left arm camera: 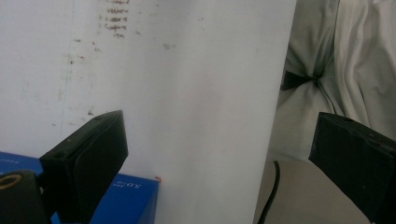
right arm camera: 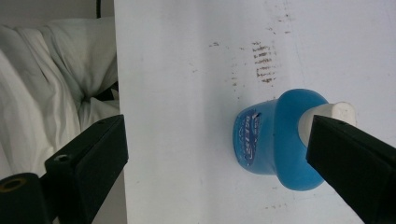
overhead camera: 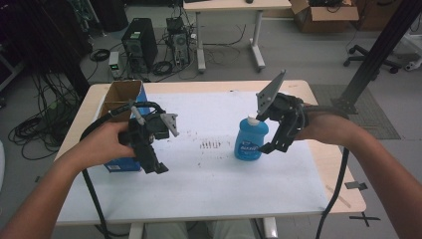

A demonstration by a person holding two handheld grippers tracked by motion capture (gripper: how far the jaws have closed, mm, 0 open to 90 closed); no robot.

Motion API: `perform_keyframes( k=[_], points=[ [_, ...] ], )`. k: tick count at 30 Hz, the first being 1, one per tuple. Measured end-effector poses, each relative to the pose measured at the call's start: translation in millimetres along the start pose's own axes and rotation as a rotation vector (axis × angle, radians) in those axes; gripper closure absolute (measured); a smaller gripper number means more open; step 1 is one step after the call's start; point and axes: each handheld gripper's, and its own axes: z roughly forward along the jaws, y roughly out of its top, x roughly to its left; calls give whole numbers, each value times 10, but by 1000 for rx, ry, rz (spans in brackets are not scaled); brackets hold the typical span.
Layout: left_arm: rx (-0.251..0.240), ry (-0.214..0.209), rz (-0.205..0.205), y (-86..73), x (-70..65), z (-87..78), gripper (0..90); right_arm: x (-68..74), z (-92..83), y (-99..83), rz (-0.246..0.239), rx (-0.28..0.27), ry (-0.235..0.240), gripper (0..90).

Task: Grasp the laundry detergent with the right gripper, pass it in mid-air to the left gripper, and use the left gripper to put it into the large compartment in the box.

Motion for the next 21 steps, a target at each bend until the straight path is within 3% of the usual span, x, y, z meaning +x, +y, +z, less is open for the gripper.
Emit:
perform_keyframes(
  k=[21],
  points=[
    [-10, 4, -2, 15, -10, -1, 46, -54, -56, -52, 5, -19, 4, 51]
  ],
)
